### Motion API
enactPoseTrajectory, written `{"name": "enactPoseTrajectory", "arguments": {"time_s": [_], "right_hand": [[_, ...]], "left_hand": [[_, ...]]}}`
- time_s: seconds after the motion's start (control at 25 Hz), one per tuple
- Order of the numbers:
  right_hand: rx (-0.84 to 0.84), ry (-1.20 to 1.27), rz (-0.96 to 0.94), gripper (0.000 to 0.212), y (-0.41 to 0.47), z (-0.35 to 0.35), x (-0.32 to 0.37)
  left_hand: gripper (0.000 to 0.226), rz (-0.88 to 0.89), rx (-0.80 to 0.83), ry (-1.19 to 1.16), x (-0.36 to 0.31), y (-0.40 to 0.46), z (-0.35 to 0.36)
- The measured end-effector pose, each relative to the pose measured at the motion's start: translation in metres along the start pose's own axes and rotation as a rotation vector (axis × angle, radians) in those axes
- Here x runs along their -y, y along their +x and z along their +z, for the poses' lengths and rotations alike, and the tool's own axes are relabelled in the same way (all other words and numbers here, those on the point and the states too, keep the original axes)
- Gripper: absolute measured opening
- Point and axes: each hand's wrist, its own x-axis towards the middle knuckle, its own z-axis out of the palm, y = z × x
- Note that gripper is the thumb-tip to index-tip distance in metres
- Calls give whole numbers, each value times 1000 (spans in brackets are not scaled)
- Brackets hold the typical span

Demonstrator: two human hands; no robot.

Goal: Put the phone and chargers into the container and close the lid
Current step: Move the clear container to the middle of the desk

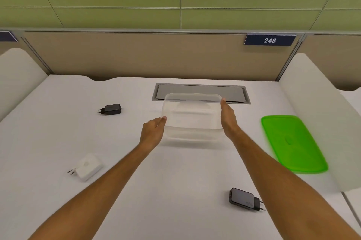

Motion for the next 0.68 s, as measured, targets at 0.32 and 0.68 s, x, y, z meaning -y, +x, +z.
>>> {"name": "enactPoseTrajectory", "arguments": {"time_s": [0.32, 0.68], "right_hand": [[21, 14, 44, 71, 6, 9, -12], [37, 5, 49, 67, 10, 8, -17]], "left_hand": [[52, -11, -29, 3, 12, -4, 1], [44, 6, -30, -20, 20, -5, 7]]}}
